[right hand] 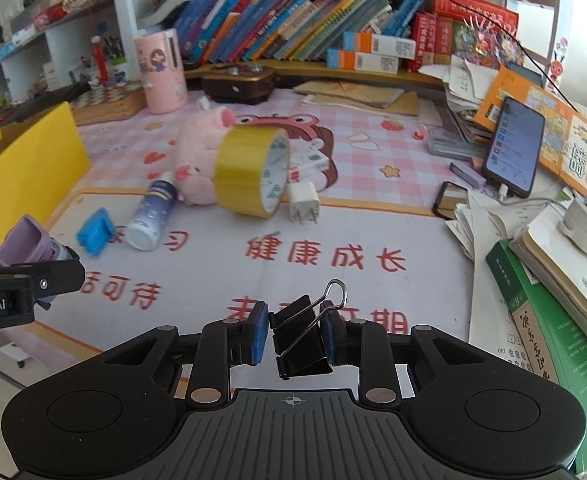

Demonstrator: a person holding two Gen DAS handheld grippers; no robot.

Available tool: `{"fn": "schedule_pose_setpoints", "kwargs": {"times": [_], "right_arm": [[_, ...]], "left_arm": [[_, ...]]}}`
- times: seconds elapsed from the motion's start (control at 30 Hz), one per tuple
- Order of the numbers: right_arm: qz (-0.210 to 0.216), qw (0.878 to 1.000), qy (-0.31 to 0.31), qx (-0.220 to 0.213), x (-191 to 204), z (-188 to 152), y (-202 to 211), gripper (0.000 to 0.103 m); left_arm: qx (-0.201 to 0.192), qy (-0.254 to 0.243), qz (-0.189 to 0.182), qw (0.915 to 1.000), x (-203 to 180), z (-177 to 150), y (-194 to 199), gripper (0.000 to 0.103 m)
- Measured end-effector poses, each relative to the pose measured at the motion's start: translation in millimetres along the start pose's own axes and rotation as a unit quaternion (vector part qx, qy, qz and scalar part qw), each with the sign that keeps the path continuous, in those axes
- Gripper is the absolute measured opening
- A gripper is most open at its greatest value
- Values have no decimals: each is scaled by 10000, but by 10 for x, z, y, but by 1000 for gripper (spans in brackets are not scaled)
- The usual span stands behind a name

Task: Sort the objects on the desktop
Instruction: 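Grasp the grey-and-purple toy car with the left tool, then carry the toy car and binder clip with both tools toward the yellow box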

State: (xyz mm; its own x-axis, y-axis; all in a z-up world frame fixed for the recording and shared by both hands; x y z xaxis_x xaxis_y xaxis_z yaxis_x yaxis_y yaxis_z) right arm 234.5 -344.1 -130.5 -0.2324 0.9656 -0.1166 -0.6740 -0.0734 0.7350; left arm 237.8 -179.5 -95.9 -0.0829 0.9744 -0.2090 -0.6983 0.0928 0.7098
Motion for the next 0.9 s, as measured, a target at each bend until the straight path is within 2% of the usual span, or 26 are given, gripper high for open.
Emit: {"fn": "schedule_pose_setpoints", "kwargs": {"times": [0.33,0.9], "right_arm": [[328,9991,66,-278,310,80,449,28],[145,9990,93,-408,1178,-49,955,28]], "left_arm": [[-282,225,2,9993,253,-64,489,62],[-448,147,-179,9987,1000,-245,1083,62]]}}
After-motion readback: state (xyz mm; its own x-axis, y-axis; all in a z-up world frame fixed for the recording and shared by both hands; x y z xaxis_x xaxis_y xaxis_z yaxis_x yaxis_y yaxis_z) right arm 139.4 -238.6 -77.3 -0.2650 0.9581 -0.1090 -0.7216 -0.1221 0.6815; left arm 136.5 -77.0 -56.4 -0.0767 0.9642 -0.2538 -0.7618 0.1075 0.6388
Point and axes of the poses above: each gripper's, at about its wrist camera, not at the fingertips, and y roughly against the way its jaws point, x to its left, z to its top, the point moved 10 cm from there along -y, roughly the way its jaws point, and after that the axes turned 13 degrees about y, right-handed, at the moved point
